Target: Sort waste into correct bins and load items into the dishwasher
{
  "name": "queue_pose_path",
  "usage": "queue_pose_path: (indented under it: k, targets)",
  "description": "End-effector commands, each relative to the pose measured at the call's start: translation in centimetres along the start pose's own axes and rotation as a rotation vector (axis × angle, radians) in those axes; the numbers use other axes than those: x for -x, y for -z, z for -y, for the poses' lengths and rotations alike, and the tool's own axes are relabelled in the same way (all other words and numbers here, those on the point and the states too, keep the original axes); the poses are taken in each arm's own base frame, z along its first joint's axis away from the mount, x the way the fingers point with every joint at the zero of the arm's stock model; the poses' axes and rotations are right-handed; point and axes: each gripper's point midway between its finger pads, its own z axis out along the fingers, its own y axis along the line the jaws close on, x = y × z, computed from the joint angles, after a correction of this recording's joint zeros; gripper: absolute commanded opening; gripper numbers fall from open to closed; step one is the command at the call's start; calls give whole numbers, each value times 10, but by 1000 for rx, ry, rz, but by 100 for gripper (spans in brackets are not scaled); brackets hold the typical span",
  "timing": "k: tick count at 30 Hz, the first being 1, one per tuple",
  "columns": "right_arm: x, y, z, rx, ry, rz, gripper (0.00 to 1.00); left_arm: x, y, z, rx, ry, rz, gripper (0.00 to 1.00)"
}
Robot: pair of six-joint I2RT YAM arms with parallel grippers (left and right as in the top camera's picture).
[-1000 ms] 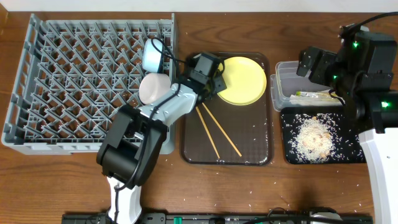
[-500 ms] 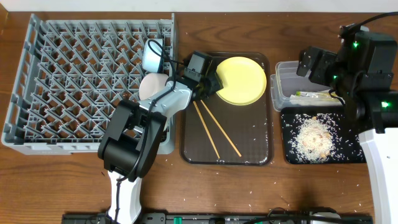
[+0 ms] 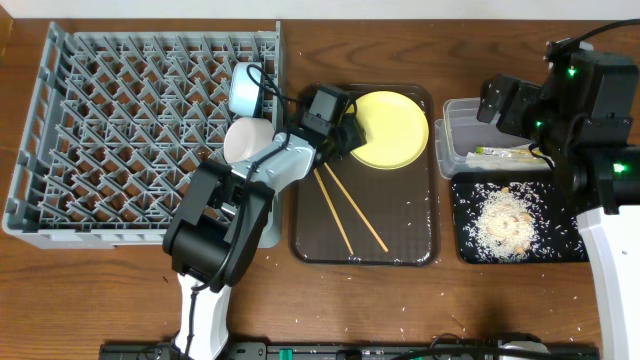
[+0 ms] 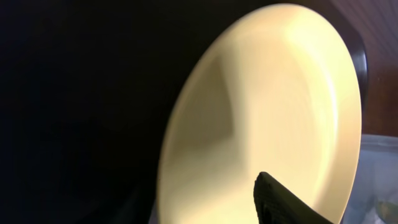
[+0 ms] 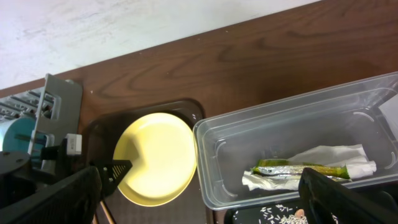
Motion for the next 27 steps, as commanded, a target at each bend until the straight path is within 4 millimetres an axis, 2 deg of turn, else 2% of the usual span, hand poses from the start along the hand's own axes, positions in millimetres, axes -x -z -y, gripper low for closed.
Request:
queue_pose_path:
  k: [1,4,7,8,17,24,27]
  targets:
    - [3,-1,4,-17,-10,7,99,-10,-12,-11,22,10,-32,49]
    - [3,-1,4,-17,-10,7,99,-10,-13,-12,24,18,-33,37]
    - [3,-1,4,-17,-10,7,99,-11,-14,-13,25,19,-33,12]
    - [3,-1,4,-17,-10,7,99,-11,-14,-13,25,19,-33,8]
    - [3,-1,4,-17,-10,7,99,-7,-13,-13,16,25,-33,7]
    - [3,-1,4,-17,-10,7,99,6,-1,27,-258,-9,-103,7]
    - [3,-1,4,-17,-10,7,99,10,5,33,-318,-11,-121,7]
